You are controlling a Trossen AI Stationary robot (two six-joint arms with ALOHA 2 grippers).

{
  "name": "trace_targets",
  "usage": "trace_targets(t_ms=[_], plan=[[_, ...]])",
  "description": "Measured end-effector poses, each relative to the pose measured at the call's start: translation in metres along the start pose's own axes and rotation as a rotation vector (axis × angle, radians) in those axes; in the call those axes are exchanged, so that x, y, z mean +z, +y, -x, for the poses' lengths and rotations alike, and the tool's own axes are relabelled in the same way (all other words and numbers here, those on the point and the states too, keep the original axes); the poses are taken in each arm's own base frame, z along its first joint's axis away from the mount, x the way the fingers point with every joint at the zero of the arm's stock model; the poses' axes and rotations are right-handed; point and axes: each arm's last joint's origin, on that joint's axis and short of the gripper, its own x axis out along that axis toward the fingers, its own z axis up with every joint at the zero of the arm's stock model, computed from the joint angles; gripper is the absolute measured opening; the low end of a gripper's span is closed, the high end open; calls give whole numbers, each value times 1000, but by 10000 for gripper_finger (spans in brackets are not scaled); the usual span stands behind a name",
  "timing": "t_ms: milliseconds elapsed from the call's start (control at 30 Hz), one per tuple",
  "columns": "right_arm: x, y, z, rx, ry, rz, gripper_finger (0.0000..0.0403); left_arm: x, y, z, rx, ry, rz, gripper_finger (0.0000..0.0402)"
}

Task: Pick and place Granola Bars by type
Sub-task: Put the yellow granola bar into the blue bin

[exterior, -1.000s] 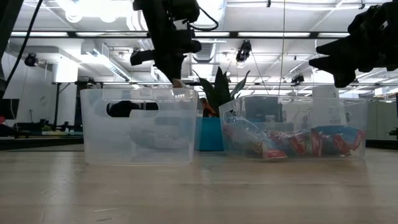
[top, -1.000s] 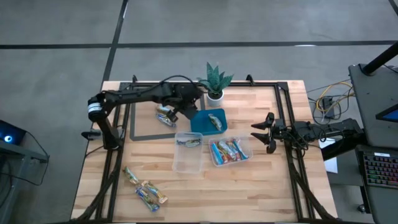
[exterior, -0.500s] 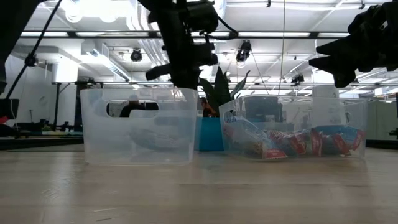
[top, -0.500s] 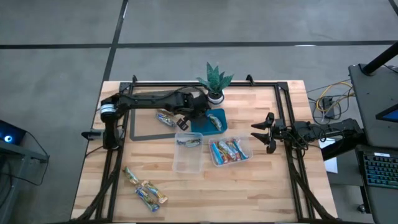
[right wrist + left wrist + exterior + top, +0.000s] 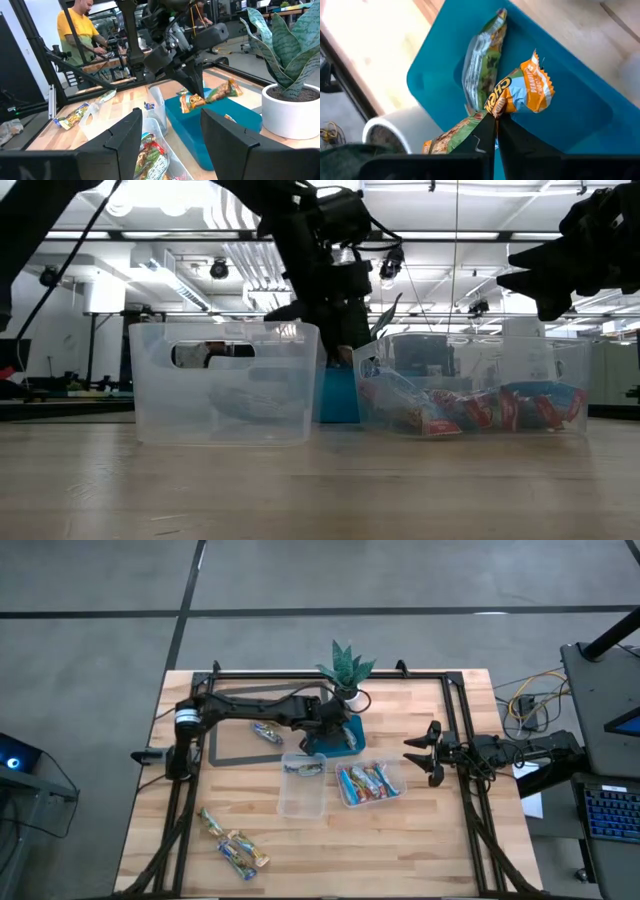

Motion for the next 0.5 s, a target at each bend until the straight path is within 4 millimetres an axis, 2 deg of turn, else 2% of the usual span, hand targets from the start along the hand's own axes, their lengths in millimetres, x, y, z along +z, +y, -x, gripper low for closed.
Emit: trace_targets(t_ms=[500], plan=[[0,0,0,0,0,0,189,9,-7,-36,-38,-54,35,0]])
